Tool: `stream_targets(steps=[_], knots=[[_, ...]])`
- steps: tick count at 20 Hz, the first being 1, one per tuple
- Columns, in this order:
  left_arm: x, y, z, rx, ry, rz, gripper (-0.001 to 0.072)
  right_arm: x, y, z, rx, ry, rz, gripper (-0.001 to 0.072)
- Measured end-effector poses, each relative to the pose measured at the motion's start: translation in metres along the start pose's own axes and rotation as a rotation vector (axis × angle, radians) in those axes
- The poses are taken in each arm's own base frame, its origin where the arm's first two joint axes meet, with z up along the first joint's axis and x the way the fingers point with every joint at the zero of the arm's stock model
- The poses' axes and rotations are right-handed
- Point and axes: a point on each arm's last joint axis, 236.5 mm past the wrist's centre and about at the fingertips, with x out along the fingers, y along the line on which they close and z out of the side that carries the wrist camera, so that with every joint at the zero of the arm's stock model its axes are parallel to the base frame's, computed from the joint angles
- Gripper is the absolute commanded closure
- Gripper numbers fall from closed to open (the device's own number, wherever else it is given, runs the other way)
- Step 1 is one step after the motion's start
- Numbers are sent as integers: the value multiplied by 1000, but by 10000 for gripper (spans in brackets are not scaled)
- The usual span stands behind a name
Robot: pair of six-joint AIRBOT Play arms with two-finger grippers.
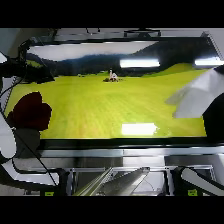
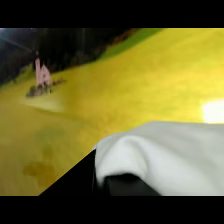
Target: Fold the shirts.
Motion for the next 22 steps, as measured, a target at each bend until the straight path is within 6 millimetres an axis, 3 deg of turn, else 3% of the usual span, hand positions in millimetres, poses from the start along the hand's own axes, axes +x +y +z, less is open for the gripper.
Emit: stream_targets(steps=[2,4,6,8,9,11,14,19,21,22], knots=[[2,1,1,-6,0,0,705,2,6,48,-30,-142,72,697],[6,3,0,-17,6,-1,705,-8,13,101,-68,-272,110,697],[12,5,-2,-31,25,-4,706,-22,13,137,-80,-348,107,698],[19,6,-7,-43,54,-11,706,-30,-4,150,-46,-366,75,698],[23,6,-9,-46,67,-13,705,-31,-18,147,-18,-349,52,698],[27,3,-11,-44,80,-18,705,-34,-54,127,73,-296,5,698],[29,-4,-12,-33,90,-26,706,-52,-112,77,246,-258,-86,697],[32,-16,-15,-13,105,-40,705,-69,-210,-48,532,-206,-281,696],[34,-21,-17,-3,117,-45,705,-68,-237,-95,601,-165,-340,695],[35,-24,-18,3,123,-48,705,-69,-246,-113,623,-146,-365,658]])
